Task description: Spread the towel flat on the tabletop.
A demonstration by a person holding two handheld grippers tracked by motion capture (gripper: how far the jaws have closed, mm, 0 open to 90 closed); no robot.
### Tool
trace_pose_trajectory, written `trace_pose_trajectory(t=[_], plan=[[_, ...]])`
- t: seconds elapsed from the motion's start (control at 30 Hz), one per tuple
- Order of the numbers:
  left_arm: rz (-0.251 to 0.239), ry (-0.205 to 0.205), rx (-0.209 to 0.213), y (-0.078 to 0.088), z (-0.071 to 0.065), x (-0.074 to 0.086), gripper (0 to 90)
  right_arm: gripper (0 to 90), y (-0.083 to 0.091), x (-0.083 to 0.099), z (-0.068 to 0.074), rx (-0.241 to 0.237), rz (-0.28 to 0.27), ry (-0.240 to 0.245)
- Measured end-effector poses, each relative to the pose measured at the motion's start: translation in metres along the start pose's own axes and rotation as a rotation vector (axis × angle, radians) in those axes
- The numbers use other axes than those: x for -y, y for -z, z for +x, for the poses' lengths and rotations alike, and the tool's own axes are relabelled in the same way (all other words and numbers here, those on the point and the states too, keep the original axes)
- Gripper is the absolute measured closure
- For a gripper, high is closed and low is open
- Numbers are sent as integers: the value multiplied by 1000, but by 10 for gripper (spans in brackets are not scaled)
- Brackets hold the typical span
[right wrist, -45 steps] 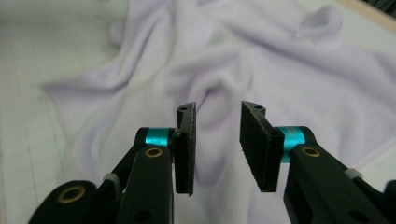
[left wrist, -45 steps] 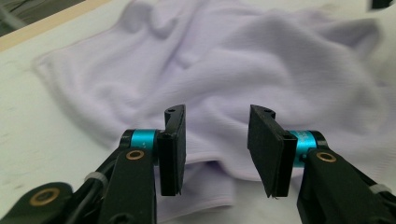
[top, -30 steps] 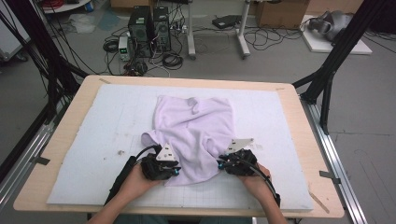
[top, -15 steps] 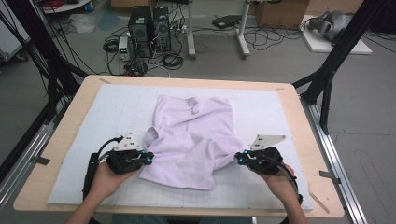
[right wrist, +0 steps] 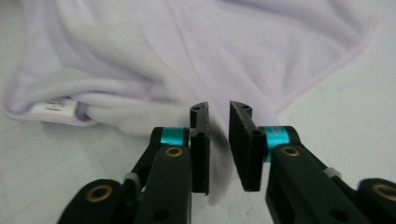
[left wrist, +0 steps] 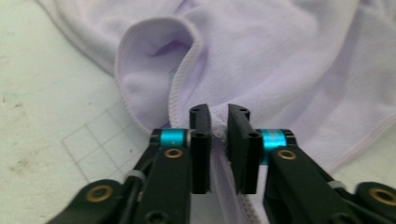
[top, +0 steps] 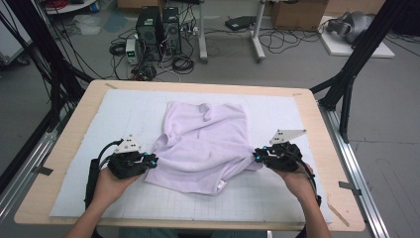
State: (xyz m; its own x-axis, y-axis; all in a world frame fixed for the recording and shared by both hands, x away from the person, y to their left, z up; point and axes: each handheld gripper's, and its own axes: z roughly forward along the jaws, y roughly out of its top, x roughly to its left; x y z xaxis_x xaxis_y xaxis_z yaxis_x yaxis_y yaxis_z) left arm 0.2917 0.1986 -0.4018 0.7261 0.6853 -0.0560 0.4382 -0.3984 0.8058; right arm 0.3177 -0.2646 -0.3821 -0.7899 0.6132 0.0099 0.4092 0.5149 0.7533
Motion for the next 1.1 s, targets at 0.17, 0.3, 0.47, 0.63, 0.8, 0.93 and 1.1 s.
trace_pose_trajectory(t=[0.17, 0.3, 0.47, 0.63, 0.8, 0.93, 1.1], plan=[[-25, -27, 2, 11, -6, 0, 659, 702, 17, -3, 25, -17, -73, 40], [-7, -62, 22, 8, -13, 0, 635, 672, 7, -4, 49, -69, -72, 89], [114, -107, 19, -17, -18, 11, 615, 625, -34, 3, 66, -111, -23, 108], [200, -137, 3, -36, -19, 15, 604, 641, -67, 6, 74, -79, 73, 147], [182, -160, 3, -37, -20, 15, 751, 822, -78, 7, 74, -88, 77, 134], [175, -166, -4, -34, -22, 14, 827, 871, -76, 7, 72, -118, 75, 118], [118, -132, 20, -17, -23, 10, 851, 878, -50, 5, 66, -140, 21, 108]])
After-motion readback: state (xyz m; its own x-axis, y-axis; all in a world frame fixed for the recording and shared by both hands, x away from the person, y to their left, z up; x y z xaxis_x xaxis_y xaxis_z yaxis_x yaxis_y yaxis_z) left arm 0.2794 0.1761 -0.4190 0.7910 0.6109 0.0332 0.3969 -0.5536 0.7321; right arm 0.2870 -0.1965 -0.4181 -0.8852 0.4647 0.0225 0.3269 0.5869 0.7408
